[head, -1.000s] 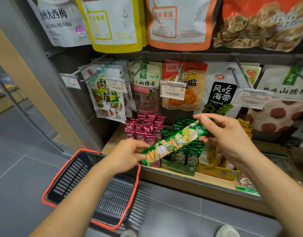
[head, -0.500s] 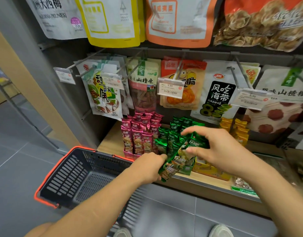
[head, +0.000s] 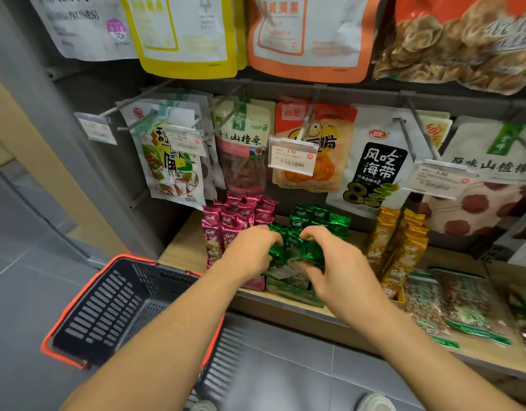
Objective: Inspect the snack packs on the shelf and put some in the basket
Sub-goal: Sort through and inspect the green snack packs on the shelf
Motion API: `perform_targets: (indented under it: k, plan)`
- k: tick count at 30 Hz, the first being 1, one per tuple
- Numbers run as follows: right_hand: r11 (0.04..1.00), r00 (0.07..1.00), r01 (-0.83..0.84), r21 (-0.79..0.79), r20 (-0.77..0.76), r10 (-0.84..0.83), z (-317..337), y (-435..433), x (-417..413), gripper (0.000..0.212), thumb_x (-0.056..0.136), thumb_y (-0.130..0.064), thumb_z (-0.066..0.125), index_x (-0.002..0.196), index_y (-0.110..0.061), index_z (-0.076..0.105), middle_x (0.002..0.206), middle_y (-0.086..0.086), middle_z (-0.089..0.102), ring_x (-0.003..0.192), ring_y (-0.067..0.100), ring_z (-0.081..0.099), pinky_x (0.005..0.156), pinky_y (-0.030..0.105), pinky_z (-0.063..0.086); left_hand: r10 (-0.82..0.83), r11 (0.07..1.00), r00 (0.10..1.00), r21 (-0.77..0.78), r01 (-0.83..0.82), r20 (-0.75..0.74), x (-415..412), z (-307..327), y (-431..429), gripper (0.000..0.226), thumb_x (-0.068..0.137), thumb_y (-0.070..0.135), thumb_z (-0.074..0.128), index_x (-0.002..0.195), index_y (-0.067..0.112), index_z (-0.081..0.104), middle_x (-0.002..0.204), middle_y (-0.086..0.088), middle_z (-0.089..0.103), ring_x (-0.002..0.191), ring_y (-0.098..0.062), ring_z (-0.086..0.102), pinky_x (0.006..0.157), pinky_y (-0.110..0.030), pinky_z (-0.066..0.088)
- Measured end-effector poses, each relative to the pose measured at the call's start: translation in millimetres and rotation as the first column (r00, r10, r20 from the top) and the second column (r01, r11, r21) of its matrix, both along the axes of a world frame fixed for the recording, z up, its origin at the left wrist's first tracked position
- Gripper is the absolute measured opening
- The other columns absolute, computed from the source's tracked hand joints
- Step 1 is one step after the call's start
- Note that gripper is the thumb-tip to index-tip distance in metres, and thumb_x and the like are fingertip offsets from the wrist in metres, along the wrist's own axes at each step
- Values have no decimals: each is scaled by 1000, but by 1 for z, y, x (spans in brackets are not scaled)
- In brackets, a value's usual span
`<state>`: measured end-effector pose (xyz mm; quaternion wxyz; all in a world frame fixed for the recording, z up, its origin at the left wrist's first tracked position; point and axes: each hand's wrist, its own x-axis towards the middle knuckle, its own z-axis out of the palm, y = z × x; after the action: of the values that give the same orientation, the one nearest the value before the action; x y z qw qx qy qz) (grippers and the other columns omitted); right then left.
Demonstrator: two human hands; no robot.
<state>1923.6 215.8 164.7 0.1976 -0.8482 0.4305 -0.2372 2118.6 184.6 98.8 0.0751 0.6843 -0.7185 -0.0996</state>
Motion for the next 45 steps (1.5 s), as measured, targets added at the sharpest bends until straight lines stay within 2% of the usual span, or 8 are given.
perform_targets:
  k: [8,12,16,20,26,34,38,45]
  plan:
    - [978,969,-127,-163,-231,88,-43,9,13,69,49,14,79,113,-8,64,107,9,69,85,29,70,62,35,57,-18,998,992,-58,26,125,-1,-3,-15,33,88,8,60,120,14,67,121,-9,61,112,-31,57,93,-40,49]
    - [999,985,-35,-1,-171,34,-67,-1,24,56,81,5,64,131,-15,53,135,5,54,109,28,62,89,39,52,-43,998,996,-39,46,78,3,0,-20,32,91,11,59,122,18,68,122,-7,66,114,-28,59,98,-40,47]
    - [992,995,90,93,-54,-86,-80,-13,36,47,91,-7,62,134,-21,52,135,1,39,87,22,63,83,35,52,11,1000,979,23,-7,-203,12,10,-17,38,90,0,57,120,21,69,126,-1,66,120,-18,57,105,-30,44]
    - [980,990,138,142,-26,-136,-88,-20,49,44,90,-5,61,131,-20,53,132,-1,41,89,23,63,81,35,51,19,985,948,168,37,-317,24,18,-7,36,79,-1,64,87,34,66,95,9,67,93,-12,64,79,-24,52]
    - [986,989,48,159,-144,-25,-99,-24,63,54,86,3,58,135,-17,45,141,1,40,110,28,58,85,38,48,-6,999,993,49,12,-116,23,3,8,38,77,44,76,108,27,62,84,11,56,81,-12,54,67,-26,40]
    - [972,983,141,-190,-85,-160,-72,-52,58,29,92,-21,58,120,-18,65,113,2,64,105,25,54,83,39,49,19,1000,999,13,-18,-43,12,-7,5,19,87,35,67,98,20,73,86,-4,71,84,-26,64,70,-31,44]
    - [986,937,118,-117,-314,-149,-75,-64,71,32,96,-36,54,125,-25,63,121,-2,59,114,23,46,90,38,39,4,999,999,52,-7,44,13,-4,5,15,94,23,58,95,17,72,85,-7,69,85,-29,64,73,-36,49]
    - [966,867,180,-184,-435,-244,-80,-64,78,16,88,-18,64,101,-20,71,102,0,65,105,24,50,82,35,40,19,998,988,56,-28,151,11,-3,12,20,95,11,51,103,17,69,96,-8,68,93,-31,64,80,-41,53]
